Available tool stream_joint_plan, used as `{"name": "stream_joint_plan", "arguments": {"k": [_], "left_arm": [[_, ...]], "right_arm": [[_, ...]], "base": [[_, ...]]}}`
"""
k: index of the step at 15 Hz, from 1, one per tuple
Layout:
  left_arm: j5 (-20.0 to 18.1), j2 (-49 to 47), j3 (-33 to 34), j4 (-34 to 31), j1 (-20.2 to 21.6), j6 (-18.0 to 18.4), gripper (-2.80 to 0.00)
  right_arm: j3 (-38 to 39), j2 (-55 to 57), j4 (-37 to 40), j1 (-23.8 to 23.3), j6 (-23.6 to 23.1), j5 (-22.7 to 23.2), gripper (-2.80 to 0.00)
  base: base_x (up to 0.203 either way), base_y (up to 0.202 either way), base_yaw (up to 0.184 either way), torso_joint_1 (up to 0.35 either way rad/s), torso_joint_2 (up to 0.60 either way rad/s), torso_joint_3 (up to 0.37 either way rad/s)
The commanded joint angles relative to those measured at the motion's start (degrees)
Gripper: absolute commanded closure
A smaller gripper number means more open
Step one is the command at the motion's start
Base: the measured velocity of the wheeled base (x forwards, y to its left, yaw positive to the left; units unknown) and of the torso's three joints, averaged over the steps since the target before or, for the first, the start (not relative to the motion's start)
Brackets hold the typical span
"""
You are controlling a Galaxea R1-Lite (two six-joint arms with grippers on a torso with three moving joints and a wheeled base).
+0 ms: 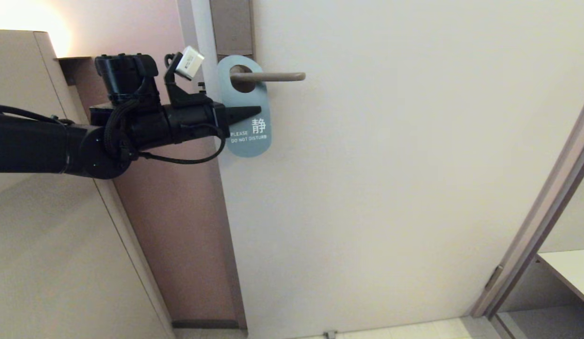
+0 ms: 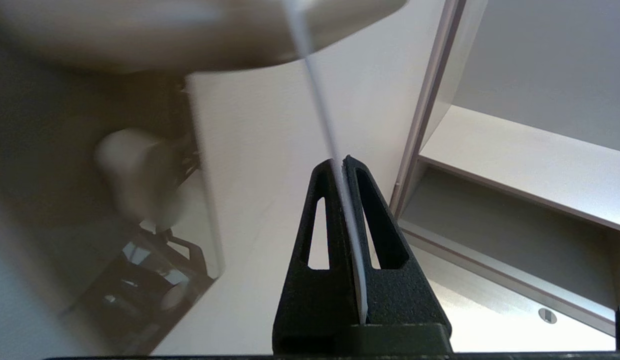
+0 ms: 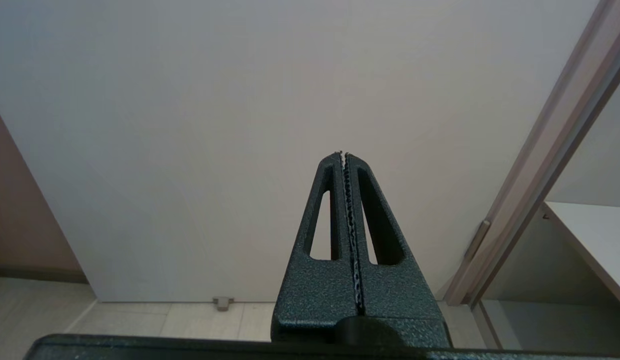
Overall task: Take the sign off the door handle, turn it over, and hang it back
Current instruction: Take down the sign
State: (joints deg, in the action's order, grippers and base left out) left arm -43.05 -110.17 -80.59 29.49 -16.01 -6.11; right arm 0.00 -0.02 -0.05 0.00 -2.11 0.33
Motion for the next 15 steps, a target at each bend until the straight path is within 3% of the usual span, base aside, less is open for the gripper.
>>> {"name": "stream_joint_plan", "arguments": {"k": [1, 9, 15], "left_arm": [[0.65, 0.22, 0.00, 0.22, -1.41, -0.04, 0.00], [9.61, 0.91, 0.07, 0.22, -5.34, 0.77, 0.00], [14.30, 1.70, 0.17, 0.22, -6.64, 3.12, 0.00]], "right_arm": [[0.00, 0.02, -0.04, 0.00, 0.00, 0.02, 0.00], [0.00, 0.02, -0.04, 0.00, 0.00, 0.02, 0.00], [0.00, 0.02, -0.04, 0.00, 0.00, 0.02, 0.00]], "base": [[0.000, 0.000, 0.000, 0.000, 0.00, 0.000], [0.000, 0.000, 0.000, 0.000, 0.00, 0.000], [0.000, 0.000, 0.000, 0.000, 0.00, 0.000]]}}
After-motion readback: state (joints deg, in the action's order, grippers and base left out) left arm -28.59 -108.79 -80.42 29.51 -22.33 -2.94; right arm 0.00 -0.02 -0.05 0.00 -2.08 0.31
